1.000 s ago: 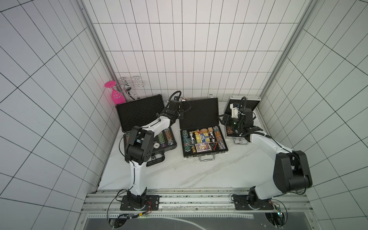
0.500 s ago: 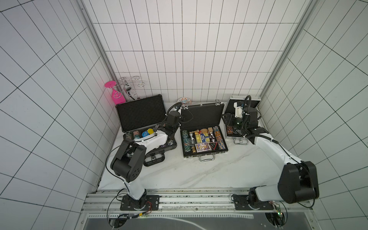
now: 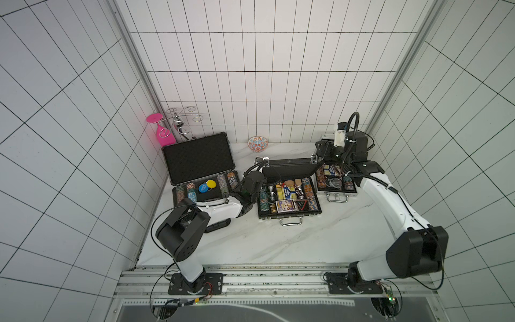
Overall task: Close the poker set cases
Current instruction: Close the lid of the poker set case.
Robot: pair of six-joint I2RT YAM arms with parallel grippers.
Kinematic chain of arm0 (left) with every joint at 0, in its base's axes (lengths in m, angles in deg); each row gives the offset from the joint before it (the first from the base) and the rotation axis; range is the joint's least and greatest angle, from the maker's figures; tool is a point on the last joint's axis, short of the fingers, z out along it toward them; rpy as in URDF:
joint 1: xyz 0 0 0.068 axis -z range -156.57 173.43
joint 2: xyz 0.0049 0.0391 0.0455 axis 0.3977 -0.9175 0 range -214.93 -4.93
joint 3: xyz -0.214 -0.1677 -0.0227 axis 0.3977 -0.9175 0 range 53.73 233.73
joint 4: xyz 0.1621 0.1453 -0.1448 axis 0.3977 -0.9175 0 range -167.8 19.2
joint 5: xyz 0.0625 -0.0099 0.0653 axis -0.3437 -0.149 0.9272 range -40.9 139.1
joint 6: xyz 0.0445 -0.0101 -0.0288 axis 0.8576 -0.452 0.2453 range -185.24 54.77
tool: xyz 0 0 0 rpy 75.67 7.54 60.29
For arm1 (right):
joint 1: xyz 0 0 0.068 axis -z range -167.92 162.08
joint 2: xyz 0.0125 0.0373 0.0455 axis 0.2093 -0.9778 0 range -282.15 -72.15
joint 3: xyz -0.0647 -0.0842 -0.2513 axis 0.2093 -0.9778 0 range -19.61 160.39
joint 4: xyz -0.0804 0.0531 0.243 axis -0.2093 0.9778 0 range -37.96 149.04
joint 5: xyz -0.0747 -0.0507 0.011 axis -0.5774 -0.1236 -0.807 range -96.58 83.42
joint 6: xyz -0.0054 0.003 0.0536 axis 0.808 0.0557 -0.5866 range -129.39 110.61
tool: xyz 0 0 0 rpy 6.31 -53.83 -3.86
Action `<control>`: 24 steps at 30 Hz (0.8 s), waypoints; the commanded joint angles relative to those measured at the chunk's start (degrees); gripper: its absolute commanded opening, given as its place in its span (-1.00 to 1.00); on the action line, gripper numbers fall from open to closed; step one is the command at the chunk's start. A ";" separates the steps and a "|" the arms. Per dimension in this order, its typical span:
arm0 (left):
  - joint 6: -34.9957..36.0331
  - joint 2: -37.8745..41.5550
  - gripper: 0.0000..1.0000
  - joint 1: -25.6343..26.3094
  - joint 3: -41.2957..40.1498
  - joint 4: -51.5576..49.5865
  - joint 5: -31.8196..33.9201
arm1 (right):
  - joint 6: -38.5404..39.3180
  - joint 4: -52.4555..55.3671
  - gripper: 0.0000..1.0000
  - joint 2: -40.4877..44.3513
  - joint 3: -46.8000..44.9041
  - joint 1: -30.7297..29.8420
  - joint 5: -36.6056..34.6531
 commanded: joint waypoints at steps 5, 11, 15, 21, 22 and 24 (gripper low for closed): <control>-0.80 1.81 -1.00 1.35 -4.69 -0.29 -2.58 | 0.57 1.81 0.22 -2.57 2.27 -0.64 0.93; -2.27 2.25 -1.00 1.31 -7.18 0.40 -2.32 | -1.20 1.04 0.21 -2.81 -2.13 -1.02 5.02; -4.13 2.81 -1.00 1.80 -8.52 -0.36 -2.46 | -3.27 -0.46 0.21 -0.44 -8.40 -1.50 4.18; -8.05 3.55 -0.94 3.01 -12.63 -0.46 -0.70 | -5.16 -0.66 0.20 1.40 -15.59 -1.55 4.02; -8.76 3.70 -0.93 2.96 -13.04 -0.50 -0.47 | -5.48 -0.73 0.20 1.89 -16.76 -1.51 3.84; -10.02 3.88 -0.90 3.11 -13.72 -0.50 -0.47 | -6.24 -1.06 0.20 2.81 -18.80 -1.51 4.42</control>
